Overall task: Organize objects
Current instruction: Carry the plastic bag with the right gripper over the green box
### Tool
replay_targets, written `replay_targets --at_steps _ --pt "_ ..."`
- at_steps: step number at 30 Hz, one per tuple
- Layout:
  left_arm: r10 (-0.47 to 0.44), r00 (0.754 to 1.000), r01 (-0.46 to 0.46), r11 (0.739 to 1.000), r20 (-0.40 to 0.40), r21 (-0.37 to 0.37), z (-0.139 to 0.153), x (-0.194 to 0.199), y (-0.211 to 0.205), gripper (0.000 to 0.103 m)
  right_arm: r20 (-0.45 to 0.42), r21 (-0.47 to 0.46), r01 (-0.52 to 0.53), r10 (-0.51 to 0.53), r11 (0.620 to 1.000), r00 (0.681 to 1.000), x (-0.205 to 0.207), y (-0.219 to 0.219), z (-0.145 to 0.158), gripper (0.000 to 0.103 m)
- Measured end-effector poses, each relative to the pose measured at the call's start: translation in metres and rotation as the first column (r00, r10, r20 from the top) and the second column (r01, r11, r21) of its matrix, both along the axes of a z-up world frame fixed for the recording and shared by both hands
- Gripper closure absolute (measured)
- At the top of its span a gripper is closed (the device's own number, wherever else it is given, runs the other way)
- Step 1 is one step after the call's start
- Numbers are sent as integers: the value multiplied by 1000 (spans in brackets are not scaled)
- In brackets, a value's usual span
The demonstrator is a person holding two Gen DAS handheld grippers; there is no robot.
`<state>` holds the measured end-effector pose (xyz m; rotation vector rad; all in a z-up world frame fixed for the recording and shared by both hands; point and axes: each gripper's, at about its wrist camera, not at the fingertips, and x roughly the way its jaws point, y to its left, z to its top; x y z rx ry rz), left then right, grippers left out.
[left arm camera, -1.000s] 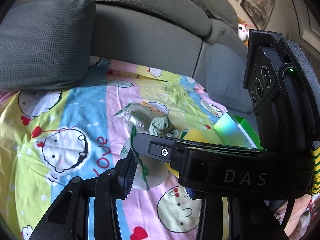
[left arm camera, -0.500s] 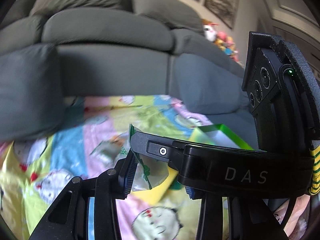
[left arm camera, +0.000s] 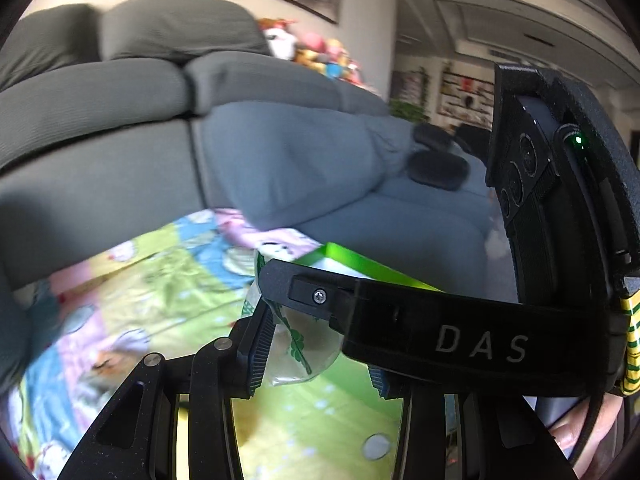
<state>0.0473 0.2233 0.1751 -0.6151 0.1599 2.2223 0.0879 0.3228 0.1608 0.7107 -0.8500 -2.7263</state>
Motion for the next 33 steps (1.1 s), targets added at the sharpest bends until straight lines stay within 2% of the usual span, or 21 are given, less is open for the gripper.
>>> replay_targets --at_steps 6,9,15,24,26,28,32,33 --pt "-106 994 106 994 5 -4 -8 4 45 61 8 -51 131 -131 990 991 18 45 -13 56" --pt "-139 990 140 990 37 -5 -15 4 61 61 21 -65 177 -176 982 984 25 62 -20 56" --pt "-161 980 164 986 119 -9 -37 -3 83 61 101 -93 240 -230 966 968 23 87 -45 56" --pt "-118 963 125 992 244 -14 -63 -13 90 61 199 -110 275 -250 955 948 14 99 -74 56" --pt "-92 966 102 994 242 -27 -63 -12 88 61 218 -108 291 -263 951 940 12 99 -79 51" --pt "-64 970 77 996 233 -49 -62 -10 85 61 242 -75 328 -302 942 922 11 99 -81 38" --pt "1 978 22 994 209 -108 -60 -6 75 61 258 -27 413 -393 910 883 15 105 -82 34" --pt "17 980 8 993 201 -120 -60 -6 72 61 257 -17 429 -411 903 875 16 105 -82 30"
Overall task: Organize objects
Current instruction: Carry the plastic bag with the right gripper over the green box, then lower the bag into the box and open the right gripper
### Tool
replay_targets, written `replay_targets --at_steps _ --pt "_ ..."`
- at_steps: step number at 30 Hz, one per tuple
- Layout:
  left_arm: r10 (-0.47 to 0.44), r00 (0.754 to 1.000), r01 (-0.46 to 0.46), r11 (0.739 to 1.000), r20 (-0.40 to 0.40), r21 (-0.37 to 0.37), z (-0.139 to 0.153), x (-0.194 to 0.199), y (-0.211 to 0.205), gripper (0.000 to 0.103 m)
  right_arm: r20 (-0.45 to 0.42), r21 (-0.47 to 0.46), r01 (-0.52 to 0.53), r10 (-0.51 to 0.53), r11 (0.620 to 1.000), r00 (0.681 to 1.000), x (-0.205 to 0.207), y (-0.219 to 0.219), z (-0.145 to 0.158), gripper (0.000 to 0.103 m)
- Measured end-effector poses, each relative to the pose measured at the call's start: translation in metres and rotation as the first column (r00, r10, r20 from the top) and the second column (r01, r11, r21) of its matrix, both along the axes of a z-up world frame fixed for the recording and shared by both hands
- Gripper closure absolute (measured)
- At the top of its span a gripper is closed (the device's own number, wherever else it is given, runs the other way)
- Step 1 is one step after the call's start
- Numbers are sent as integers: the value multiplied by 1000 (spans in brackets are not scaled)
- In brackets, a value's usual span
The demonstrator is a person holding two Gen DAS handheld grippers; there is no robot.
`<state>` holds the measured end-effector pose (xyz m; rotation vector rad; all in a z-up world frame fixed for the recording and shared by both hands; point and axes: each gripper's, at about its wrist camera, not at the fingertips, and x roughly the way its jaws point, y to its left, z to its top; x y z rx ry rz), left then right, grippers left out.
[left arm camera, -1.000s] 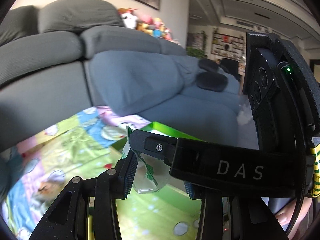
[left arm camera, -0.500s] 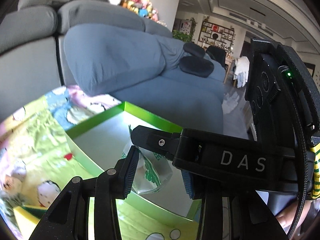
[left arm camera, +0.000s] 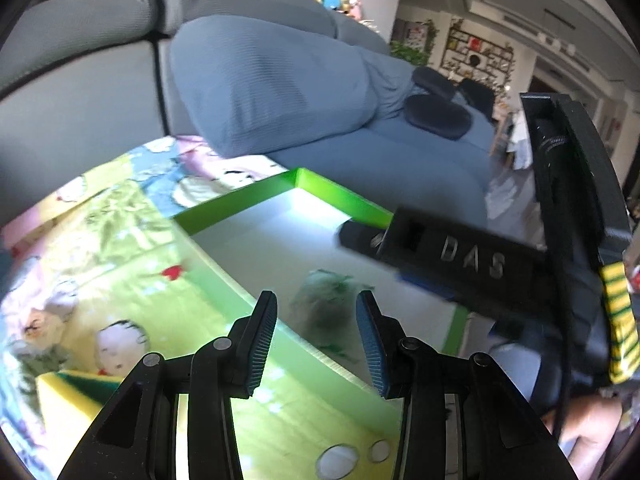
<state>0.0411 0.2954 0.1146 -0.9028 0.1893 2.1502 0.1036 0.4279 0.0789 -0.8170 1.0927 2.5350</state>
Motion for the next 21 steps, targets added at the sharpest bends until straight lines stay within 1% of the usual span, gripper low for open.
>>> replay_targets --at_steps 1,3,4,6,7,8,9,10,11,13,14,15,17,18,19,21 --pt "17 1000 -17 1000 -8 -15 0 1 -5 61 7 17 26 -26 1000 1000 0 0 1 27" --pt "75 997 -76 996 -21 -54 -2 2 -18 60 51 67 75 -79 995 996 0 -4 1 27" --pt "128 991 -130 988 -29 -81 -4 3 -29 59 81 93 87 -95 992 992 -3 -6 0 27" --pt "203 979 -205 972 -32 -112 -6 3 -50 56 145 142 84 -105 986 984 -11 -13 -3 27" --pt "225 974 -227 967 -34 -117 -7 3 -58 56 167 161 85 -112 983 980 -14 -17 -5 27" --pt "253 967 -255 959 -34 -120 -6 3 -71 53 188 183 87 -122 979 975 -17 -21 -8 27" --pt "300 953 -301 946 -31 -122 -7 2 -87 49 207 200 88 -130 976 970 -20 -24 -11 27" --pt "334 942 -335 934 -28 -125 -7 1 -97 48 237 219 85 -137 972 962 -24 -27 -13 27" --pt "395 918 -394 909 -22 -132 -9 0 -115 47 272 251 72 -142 965 952 -29 -31 -15 27" --pt "472 881 -469 869 -16 -160 -14 -3 -137 47 314 313 61 -164 948 935 -34 -40 -16 28" --pt "511 860 -505 845 -15 -176 -18 -5 -150 47 310 325 70 -176 943 934 -34 -41 -15 28" --pt "540 842 -533 827 -10 -181 -22 -5 -163 47 279 331 85 -183 940 943 -31 -42 -11 28" --pt "575 818 -563 808 20 -174 -28 -6 -185 47 234 339 114 -201 934 951 -25 -42 -2 27" --pt "589 807 -576 800 39 -169 -31 -8 -193 47 223 363 135 -227 922 948 -22 -42 2 24" --pt "610 790 -595 788 68 -157 -33 -10 -205 47 214 396 152 -252 906 944 -20 -43 6 20" --pt "625 775 -612 779 95 -139 -34 -14 -214 47 201 435 170 -280 884 939 -21 -41 10 18"
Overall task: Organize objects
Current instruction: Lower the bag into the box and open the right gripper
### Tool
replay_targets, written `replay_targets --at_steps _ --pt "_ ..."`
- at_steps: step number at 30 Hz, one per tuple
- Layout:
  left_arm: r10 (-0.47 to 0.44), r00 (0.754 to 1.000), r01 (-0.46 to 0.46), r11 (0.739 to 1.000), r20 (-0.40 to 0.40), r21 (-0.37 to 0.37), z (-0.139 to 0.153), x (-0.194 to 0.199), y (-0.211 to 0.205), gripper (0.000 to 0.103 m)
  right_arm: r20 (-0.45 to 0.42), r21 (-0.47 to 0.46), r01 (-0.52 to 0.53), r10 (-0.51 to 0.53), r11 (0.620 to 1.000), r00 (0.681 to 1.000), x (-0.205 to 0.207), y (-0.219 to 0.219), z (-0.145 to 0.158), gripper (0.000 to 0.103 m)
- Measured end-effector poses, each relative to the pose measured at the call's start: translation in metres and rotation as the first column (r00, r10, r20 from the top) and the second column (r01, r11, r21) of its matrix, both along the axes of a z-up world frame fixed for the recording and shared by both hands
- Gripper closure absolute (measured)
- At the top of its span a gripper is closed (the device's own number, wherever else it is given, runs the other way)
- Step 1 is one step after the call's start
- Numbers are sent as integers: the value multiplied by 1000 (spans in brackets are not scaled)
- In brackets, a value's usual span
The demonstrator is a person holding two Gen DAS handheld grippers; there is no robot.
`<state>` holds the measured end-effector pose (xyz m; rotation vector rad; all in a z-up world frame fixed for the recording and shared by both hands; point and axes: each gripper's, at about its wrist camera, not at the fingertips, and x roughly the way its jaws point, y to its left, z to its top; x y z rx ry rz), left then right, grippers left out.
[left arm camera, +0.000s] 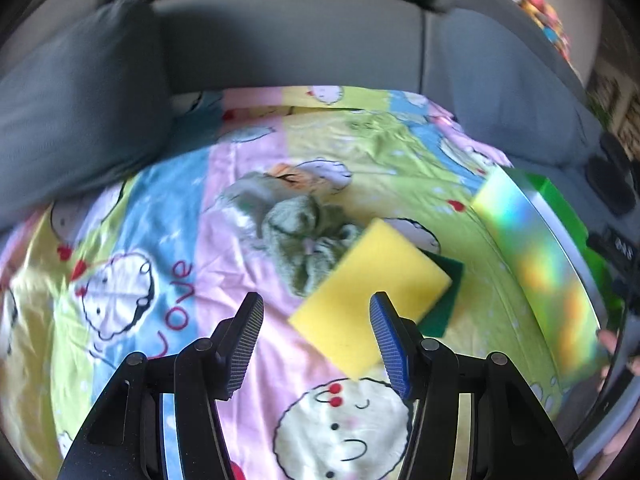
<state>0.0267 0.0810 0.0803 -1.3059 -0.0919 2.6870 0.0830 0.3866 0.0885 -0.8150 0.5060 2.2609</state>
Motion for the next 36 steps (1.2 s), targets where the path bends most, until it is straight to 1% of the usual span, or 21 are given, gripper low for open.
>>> replay_targets --at_steps 1,2,6,9,10,12,14,18,19,20,21,23,24,25,26,28,32,36 --pt "7 1000 -7 1000 1 16 0 0 -5 47 -7 -3 1 -1 1000 1000 2 2 1 18" --pt "9 1000 -10 1000 3 22 0 0 -7 47 -23 -28 -2 1 1000 1000 5 6 0 18" --pt "12 1000 -12 1000 4 11 -1 -7 -5 47 -62 -42 15 -18 999 998 10 11 3 18" --pt "12 1000 -13 999 9 31 0 -9 -6 47 -84 -2 61 -61 998 995 20 11 9 17" --pt "11 1000 -11 999 10 35 0 -9 -6 47 -83 23 82 -80 996 993 22 10 11 13" --pt "10 1000 -11 999 8 35 0 -10 -6 47 -54 71 102 -98 992 994 18 12 10 9" --pt "13 1000 -13 999 13 37 -2 -11 -7 47 10 93 112 -113 989 993 15 15 6 9" --pt "17 1000 -18 999 25 48 -5 -13 -10 47 110 39 114 -117 993 987 2 25 -14 9" --pt "19 999 -21 998 27 51 -6 -14 -11 47 125 32 110 -113 993 986 0 26 -19 11" --pt "21 999 -23 998 28 54 -6 -14 -12 47 135 47 108 -113 993 984 -4 24 -22 11" --pt "23 999 -25 998 31 57 -7 -14 -12 47 138 72 110 -120 991 983 -3 19 -22 12" --pt "26 999 -28 997 38 65 -8 -15 -13 47 151 161 104 -128 981 980 -7 6 -18 13" --pt "27 999 -30 997 40 67 -8 -15 -13 47 142 197 98 -128 976 982 -8 1 -15 13" --pt "28 999 -30 997 42 69 -9 -15 -14 47 135 206 93 -122 974 983 -9 -1 -14 13" --pt "29 999 -32 997 43 70 -9 -16 -14 47 124 199 83 -109 977 986 -10 -3 -12 13" --pt "27 999 -30 997 42 71 -9 -16 -14 47 119 175 59 -81 983 990 -13 -8 -13 17" --pt "28 998 -32 996 47 85 -10 -16 -15 47 172 219 6 -45 976 984 -25 -20 -15 18" --pt "30 998 -34 995 50 93 -10 -17 -16 47 155 190 -17 -12 982 988 -22 -32 -15 18"
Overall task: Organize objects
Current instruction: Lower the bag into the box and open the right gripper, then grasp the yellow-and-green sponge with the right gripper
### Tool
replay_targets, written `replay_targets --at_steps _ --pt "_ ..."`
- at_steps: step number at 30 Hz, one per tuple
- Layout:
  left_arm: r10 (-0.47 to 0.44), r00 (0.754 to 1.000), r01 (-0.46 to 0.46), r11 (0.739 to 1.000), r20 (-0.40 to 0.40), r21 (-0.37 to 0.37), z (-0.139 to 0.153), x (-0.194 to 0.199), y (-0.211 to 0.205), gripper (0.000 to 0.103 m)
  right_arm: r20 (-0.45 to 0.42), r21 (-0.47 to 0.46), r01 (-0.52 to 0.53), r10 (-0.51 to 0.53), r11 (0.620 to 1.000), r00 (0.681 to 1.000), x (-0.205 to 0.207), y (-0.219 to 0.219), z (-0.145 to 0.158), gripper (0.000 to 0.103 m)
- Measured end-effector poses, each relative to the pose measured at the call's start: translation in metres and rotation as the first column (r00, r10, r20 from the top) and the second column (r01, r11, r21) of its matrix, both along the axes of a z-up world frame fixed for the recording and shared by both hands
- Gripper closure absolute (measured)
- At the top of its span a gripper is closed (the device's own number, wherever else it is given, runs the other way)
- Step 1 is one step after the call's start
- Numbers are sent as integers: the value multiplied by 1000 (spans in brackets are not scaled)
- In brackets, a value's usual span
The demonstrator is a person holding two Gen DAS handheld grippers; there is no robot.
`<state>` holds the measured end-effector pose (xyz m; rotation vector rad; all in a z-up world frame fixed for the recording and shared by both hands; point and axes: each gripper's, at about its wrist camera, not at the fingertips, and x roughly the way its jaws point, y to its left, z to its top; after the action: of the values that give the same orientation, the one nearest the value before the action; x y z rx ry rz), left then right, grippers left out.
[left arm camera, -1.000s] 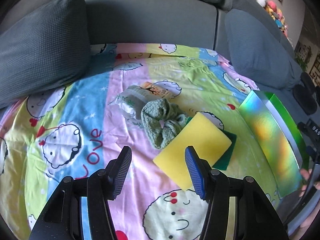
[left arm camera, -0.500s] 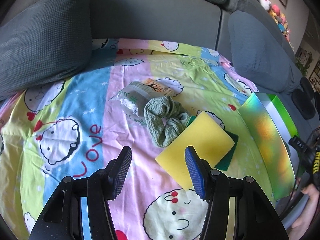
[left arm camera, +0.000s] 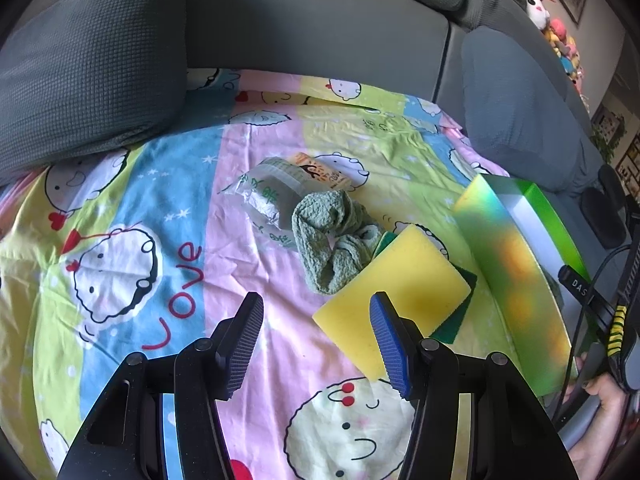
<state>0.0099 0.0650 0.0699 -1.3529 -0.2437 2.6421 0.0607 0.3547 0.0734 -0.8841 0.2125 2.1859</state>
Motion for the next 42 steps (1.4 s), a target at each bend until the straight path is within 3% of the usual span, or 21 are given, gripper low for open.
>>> replay_targets --at_steps 6,10,12,14,16,18,20,23,25,28,31,36,39,42 --pt "-11 1000 11 1000 14 22 -2 0 0 47 18 -1 -81 81 997 997 -10 -21 -1 17" --pt "-28 998 24 997 55 80 -5 -2 -2 47 -41 -74 -131 128 989 991 -3 -27 12 16" --pt "-25 997 19 996 72 82 -7 -3 -2 36 -84 -72 -165 159 984 984 1 -38 27 12" --pt "-19 995 11 996 94 89 -10 -4 -1 33 -139 -61 -240 230 969 963 6 -52 45 7" --pt "-20 992 6 994 124 112 -14 -4 -1 33 -200 -114 -363 337 925 920 7 -67 56 6" --pt "-18 988 -5 989 154 146 -19 -5 -2 33 -278 -226 -510 447 830 850 -1 -81 59 6" --pt "-13 983 -19 984 181 175 -23 -5 -4 33 -301 -327 -610 532 722 791 -18 -98 56 6" --pt "-11 977 -34 978 214 207 -30 -8 -2 33 -274 -354 -658 599 665 753 -45 -124 54 6" --pt "-10 975 -41 974 224 223 -33 -10 -2 33 -273 -392 -688 637 611 721 -63 -136 47 20" --pt "-5 970 -56 968 243 245 -39 -12 0 33 -272 -450 -688 647 569 713 -73 -141 33 31" --pt "-14 972 -48 965 233 256 -41 -12 3 33 -245 -478 -673 650 565 720 -73 -143 21 43" --pt "-14 972 -55 956 233 287 -43 -12 0 33 -221 -541 -648 654 536 724 -75 -138 0 45" --pt "-20 975 -48 952 220 301 -42 -10 -1 45 -195 -559 -639 666 528 720 -75 -140 -10 47" --pt "-27 981 -34 951 191 307 -36 -6 -1 51 -181 -562 -636 672 528 718 -75 -140 -15 50"
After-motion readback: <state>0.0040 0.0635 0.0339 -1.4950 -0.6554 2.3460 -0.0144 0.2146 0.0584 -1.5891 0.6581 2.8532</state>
